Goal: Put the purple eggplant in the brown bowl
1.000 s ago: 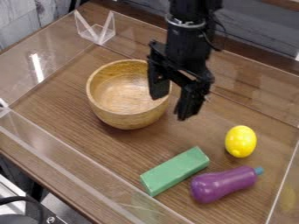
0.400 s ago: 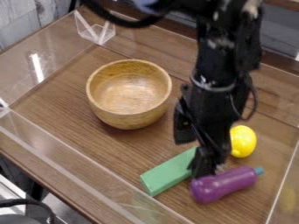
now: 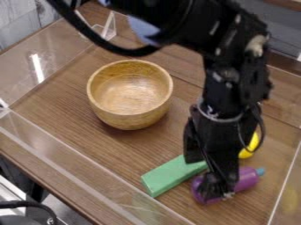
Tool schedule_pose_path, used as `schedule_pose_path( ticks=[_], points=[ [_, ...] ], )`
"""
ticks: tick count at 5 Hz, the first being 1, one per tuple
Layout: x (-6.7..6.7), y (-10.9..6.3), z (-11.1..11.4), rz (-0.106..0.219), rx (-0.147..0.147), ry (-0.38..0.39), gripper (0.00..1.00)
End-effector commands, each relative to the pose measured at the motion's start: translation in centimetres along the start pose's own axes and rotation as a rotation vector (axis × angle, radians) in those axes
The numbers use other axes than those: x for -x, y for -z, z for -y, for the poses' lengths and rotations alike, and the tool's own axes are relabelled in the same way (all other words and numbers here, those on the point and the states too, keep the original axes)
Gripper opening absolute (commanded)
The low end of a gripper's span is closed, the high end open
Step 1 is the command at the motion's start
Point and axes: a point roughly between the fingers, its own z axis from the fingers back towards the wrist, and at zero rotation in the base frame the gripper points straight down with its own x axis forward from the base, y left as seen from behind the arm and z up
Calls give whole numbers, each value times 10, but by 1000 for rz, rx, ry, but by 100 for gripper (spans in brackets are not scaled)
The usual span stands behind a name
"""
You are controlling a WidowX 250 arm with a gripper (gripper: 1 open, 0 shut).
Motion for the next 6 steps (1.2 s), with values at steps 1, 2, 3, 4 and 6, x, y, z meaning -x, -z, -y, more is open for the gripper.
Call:
schedule_pose_path(
  ticks=[1,2,3,4,6],
  points=[
    [-8,3,3,37,-7,7,100],
    [-11,12,5,41,0,8,100],
    [-13,18,6,43,6,6,100],
    [-15,22,6,43,13,3,100],
    [-18,30,6,45,24,-4,100]
  ],
)
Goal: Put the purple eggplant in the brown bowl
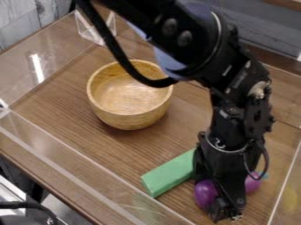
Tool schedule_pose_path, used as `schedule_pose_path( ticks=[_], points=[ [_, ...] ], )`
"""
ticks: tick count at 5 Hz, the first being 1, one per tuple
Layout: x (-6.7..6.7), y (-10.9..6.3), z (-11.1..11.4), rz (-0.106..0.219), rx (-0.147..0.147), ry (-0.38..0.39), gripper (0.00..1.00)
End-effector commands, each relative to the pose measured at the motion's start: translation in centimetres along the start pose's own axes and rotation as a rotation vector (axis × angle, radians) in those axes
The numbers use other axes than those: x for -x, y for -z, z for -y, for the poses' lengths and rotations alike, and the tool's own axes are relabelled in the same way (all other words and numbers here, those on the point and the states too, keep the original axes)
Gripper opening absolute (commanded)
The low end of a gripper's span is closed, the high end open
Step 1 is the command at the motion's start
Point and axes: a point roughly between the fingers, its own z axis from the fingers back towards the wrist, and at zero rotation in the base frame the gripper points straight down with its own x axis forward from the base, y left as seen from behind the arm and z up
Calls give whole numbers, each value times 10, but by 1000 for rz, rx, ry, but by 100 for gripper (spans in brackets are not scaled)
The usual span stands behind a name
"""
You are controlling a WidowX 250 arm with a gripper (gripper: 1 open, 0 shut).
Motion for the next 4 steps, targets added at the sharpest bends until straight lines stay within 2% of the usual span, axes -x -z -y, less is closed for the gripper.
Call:
schedule_pose_path(
  ticks=[1,4],
  points=[
    [-6,-2,1,28,1,-1,0],
    [-7,0,1,40,14,-15,0]
  ],
)
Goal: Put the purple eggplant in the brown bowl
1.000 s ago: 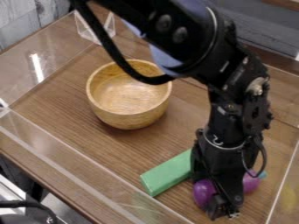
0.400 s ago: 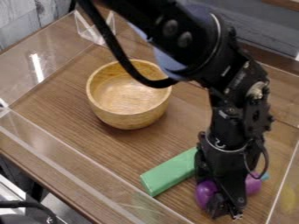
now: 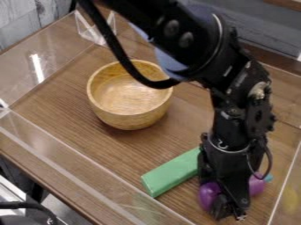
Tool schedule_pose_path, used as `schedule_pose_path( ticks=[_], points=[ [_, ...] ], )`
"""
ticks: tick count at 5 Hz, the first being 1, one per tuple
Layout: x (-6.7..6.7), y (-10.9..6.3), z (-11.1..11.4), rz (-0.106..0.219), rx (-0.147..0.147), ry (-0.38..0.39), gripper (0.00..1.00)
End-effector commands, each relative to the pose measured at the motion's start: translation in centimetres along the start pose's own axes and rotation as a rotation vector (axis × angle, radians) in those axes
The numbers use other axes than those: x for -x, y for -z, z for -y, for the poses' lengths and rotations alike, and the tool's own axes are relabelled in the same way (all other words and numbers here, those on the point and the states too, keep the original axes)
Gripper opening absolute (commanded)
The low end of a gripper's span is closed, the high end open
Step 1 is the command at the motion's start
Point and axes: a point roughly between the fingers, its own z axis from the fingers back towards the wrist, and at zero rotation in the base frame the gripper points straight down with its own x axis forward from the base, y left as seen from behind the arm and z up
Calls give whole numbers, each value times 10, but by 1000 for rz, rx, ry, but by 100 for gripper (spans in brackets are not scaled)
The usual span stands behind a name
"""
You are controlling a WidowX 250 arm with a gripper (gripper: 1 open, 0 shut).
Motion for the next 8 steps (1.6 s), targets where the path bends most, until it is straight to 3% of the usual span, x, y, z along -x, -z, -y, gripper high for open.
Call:
schedule_pose_path(
  ticks=[1,2,6,8],
  points=[
    [-2,-1,-2,17,2,-8,0],
    [-2,0,-2,21,7,-13,0],
    [4,-31,-6,46,-4,-62,0],
    [4,-37,-8,56,-5,-81,0]
  ],
)
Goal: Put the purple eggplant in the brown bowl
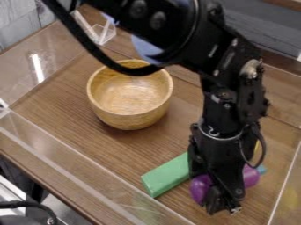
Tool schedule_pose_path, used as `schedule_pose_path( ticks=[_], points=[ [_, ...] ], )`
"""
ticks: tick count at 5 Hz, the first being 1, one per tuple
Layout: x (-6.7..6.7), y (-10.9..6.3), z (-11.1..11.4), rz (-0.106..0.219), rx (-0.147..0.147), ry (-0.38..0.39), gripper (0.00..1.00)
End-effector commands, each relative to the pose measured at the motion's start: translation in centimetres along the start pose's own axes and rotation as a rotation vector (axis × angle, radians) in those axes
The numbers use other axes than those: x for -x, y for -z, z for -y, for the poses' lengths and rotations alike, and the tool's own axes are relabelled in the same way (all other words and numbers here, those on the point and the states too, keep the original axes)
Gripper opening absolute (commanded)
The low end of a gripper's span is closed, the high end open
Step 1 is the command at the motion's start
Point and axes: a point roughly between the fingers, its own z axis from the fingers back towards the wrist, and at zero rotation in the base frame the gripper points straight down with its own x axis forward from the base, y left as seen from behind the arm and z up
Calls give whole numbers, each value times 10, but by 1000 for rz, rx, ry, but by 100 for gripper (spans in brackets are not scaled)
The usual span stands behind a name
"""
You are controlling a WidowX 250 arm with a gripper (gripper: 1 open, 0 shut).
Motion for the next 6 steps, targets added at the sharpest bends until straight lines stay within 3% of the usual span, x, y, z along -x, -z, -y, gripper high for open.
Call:
schedule_pose_path(
  ticks=[1,6],
  points=[
    [-10,-15,-4,68,-12,-12,0],
    [-8,-23,-8,83,-2,-55,0]
  ],
)
